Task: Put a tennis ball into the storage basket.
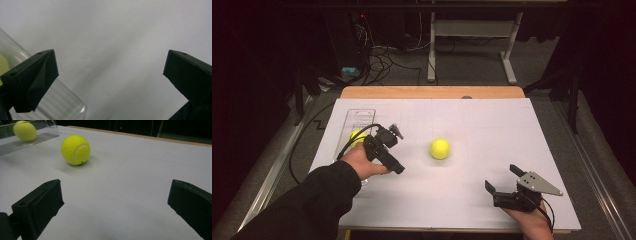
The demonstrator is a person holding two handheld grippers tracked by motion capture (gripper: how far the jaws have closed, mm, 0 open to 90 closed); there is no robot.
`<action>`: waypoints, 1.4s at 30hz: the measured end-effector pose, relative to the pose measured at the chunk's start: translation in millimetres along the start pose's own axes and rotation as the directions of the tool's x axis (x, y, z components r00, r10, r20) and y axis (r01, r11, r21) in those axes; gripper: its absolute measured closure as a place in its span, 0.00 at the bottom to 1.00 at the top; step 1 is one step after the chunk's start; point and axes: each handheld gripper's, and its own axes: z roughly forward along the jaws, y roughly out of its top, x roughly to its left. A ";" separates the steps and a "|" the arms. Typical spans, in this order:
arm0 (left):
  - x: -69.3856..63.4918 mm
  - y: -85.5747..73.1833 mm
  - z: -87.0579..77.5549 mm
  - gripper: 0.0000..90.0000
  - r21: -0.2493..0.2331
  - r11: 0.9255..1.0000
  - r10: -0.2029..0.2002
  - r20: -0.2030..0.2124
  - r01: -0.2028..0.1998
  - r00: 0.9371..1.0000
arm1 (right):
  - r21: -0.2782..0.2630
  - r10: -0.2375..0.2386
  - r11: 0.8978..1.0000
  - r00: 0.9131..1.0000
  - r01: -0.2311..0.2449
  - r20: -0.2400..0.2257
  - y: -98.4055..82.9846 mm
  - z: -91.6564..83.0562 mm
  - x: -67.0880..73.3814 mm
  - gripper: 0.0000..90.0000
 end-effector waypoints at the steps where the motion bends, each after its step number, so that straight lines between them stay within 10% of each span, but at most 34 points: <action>1: -2.5 0.0 0.9 0.01 0.001 1.000 0.006 0.001 -0.006 1.000 | -0.001 -0.003 1.000 1.000 0.003 -0.002 0.0 1.2 -0.2 0.00; 14: -19.9 -11.3 17.7 0.01 0.011 0.999 0.050 0.024 -0.050 0.998 | 0.035 -0.031 0.999 1.000 0.031 -0.003 19.5 33.9 15.1 0.00; 28: -24.5 -15.3 14.4 0.01 0.007 0.998 0.057 0.022 -0.057 0.998 | 0.110 -0.060 0.992 0.996 0.067 -0.071 55.2 109.0 41.4 0.00; 42: -27.4 -13.4 13.5 0.01 0.012 0.997 0.071 0.029 -0.071 0.997 | 0.277 -0.063 0.956 0.990 0.096 -0.126 69.4 177.3 70.3 0.11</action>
